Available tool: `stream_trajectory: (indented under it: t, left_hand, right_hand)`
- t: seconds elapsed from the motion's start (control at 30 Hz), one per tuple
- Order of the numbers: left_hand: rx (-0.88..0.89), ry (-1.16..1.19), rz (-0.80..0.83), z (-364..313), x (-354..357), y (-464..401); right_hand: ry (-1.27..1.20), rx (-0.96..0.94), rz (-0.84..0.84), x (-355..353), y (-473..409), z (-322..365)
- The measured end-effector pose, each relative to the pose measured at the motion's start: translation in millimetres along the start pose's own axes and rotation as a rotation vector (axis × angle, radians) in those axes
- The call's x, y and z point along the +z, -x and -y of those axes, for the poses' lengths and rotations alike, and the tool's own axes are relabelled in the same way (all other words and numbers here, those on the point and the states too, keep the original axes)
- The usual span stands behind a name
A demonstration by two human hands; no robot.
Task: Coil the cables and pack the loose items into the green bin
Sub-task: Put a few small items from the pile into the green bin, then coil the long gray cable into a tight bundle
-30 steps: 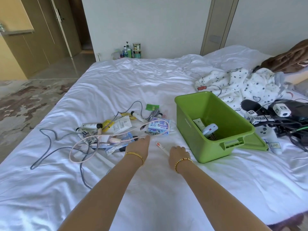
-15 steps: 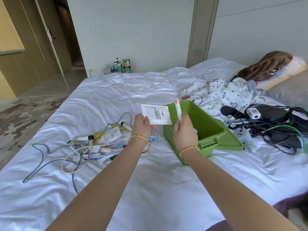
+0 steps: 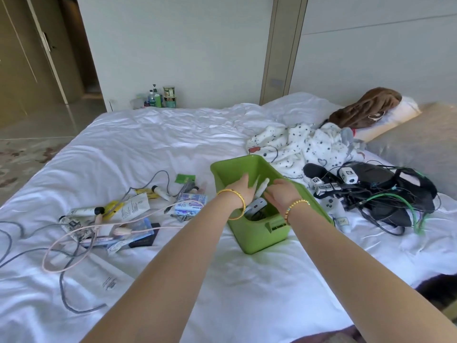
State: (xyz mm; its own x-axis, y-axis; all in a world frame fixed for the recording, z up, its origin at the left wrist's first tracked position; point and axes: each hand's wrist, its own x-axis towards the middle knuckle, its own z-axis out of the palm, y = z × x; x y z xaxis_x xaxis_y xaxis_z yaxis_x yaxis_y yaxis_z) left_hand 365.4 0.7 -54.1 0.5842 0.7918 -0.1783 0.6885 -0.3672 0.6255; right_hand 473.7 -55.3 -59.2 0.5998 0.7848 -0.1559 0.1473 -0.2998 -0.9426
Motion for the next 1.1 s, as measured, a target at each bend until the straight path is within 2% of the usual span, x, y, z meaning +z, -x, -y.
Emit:
stream_trajectory:
  t: [0.13, 0.33, 0.43, 0.53, 0.67, 0.87, 1.0, 1.1]
  left_hand:
    - [-0.005, -0.156, -0.111, 20.2, 2.0, 7.4]
    - [0.066, -0.184, -0.368, 55.5, -6.8, 34.4]
    - [0.078, -0.143, -0.395, 82.2, -12.1, 50.5]
    - [0.006, -0.182, -0.383, 114.6, -18.7, 67.3]
    - [-0.151, -0.271, -0.337, 169.6, -29.3, 89.0]
    - [-0.405, -0.387, -0.191, 249.4, -45.7, 121.9]
    - [-0.570, -0.526, -0.238, 289.0, -45.3, 146.1]
    - [-0.697, -0.478, -0.342, 314.6, -43.6, 161.8]
  right_hand:
    - [0.032, -0.028, 0.009, 5.9, -2.3, -7.2]
    - [0.220, -0.264, -0.031, 36.4, 24.1, -3.5]
    - [0.294, -0.468, -0.080, 65.4, 43.4, 0.5]
    - [0.362, -0.628, -0.070, 103.2, 59.3, -4.1]
    - [0.464, -0.686, 0.101, 158.6, 75.6, -26.9]
    - [0.655, -0.547, 0.444, 223.2, 87.7, -66.7]
    - [0.685, -0.431, 0.654, 254.6, 101.4, -79.5]
    - [0.874, -0.443, 0.808, 275.7, 111.5, -84.2]
